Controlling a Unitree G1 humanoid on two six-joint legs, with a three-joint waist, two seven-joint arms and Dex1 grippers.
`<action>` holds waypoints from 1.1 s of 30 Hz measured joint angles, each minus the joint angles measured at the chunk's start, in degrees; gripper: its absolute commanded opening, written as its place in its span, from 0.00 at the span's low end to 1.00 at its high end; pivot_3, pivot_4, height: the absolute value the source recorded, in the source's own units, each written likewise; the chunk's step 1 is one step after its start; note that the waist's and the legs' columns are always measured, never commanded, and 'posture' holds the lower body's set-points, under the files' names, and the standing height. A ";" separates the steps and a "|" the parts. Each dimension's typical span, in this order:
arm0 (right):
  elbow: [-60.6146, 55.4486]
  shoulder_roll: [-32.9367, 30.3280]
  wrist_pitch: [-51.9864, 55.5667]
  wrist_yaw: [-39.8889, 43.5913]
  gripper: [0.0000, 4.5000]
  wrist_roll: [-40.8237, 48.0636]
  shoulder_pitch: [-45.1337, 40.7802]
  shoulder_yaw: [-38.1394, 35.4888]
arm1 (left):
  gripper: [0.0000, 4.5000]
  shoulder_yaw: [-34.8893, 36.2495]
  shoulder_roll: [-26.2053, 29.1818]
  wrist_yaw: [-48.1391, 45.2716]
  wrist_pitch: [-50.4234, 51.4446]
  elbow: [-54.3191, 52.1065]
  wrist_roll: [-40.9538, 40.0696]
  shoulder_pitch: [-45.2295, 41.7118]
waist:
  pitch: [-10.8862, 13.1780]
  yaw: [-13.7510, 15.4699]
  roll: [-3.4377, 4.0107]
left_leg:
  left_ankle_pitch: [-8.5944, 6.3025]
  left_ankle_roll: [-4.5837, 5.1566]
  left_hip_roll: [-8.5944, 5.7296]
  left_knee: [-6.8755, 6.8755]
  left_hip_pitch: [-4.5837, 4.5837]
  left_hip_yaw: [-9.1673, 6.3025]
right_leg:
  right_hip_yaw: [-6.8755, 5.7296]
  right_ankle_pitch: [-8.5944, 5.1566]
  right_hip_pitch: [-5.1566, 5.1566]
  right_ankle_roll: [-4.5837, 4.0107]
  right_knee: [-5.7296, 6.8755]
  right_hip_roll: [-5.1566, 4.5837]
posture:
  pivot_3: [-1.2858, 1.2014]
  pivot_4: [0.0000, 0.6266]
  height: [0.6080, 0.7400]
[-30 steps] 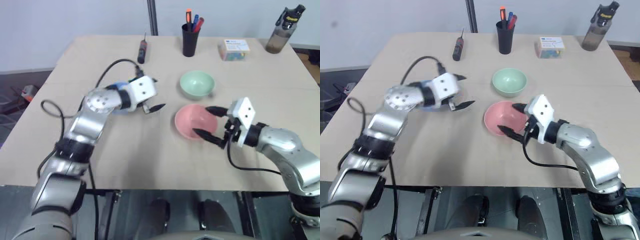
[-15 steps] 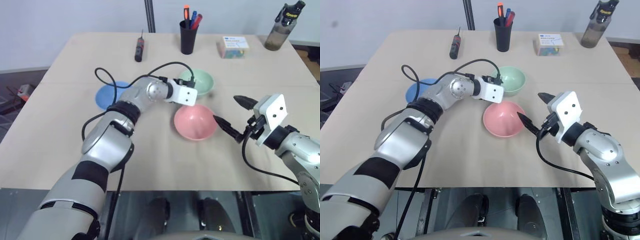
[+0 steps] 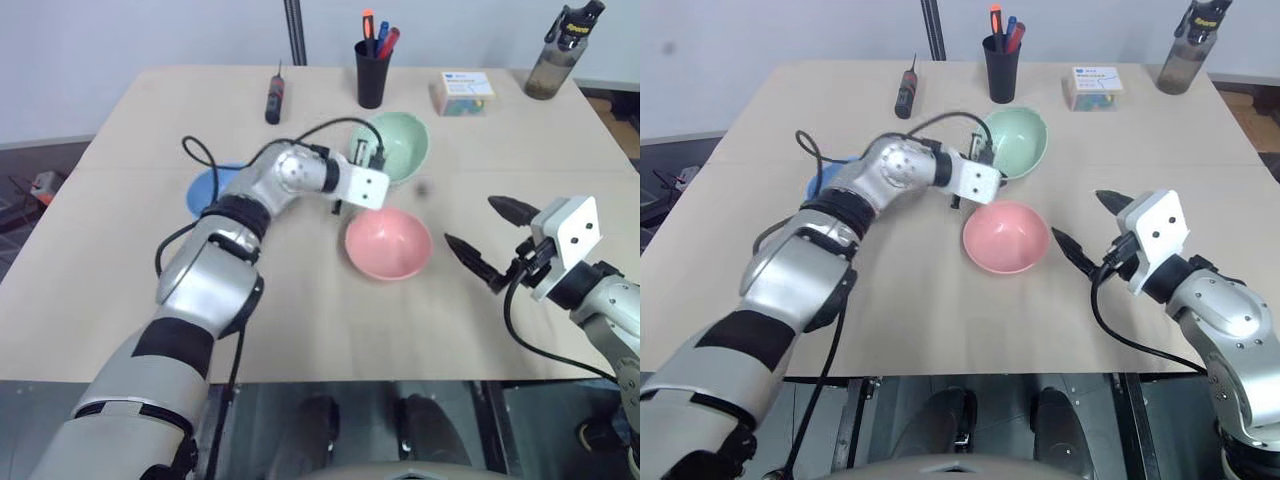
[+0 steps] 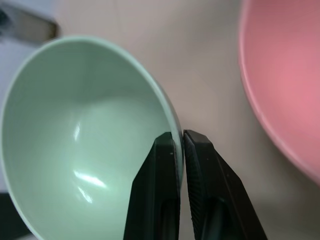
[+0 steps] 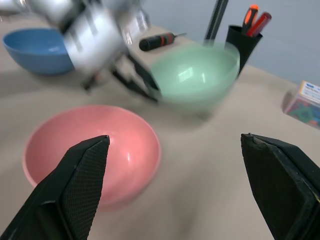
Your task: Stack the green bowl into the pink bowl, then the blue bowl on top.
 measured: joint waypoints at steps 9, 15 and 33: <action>-1.88 -3.60 -11.11 12.22 0.98 2.45 17.42 -11.90 | 0.08 2.40 13.05 -33.38 19.00 -37.63 -24.33 16.75 | -0.04 0.36 0.07 | -0.03 0.05 0.09 0.51 0.06 -0.10 | -0.01 0.00 0.22 0.00 0.31 0.04 | 0.52 0.24 1.00; -1.99 -4.62 -12.84 14.78 0.98 4.20 20.91 -16.82 | 0.56 2.89 11.66 -34.64 24.42 -45.33 -25.92 18.05 | -0.03 0.26 0.07 | -0.29 0.48 0.17 0.71 1.21 -0.05 | 0.04 -0.04 1.44 0.09 0.35 0.07 | 0.52 0.24 1.00; 4.60 -6.67 -13.62 15.35 0.98 4.13 0.90 2.58 | 0.76 13.70 26.21 -4.75 61.01 -60.79 -8.24 32.40 | 0.02 0.13 0.05 | -0.29 0.46 0.32 0.69 1.20 -0.04 | 0.08 -0.04 1.34 0.09 0.36 0.16 | 0.52 0.24 1.00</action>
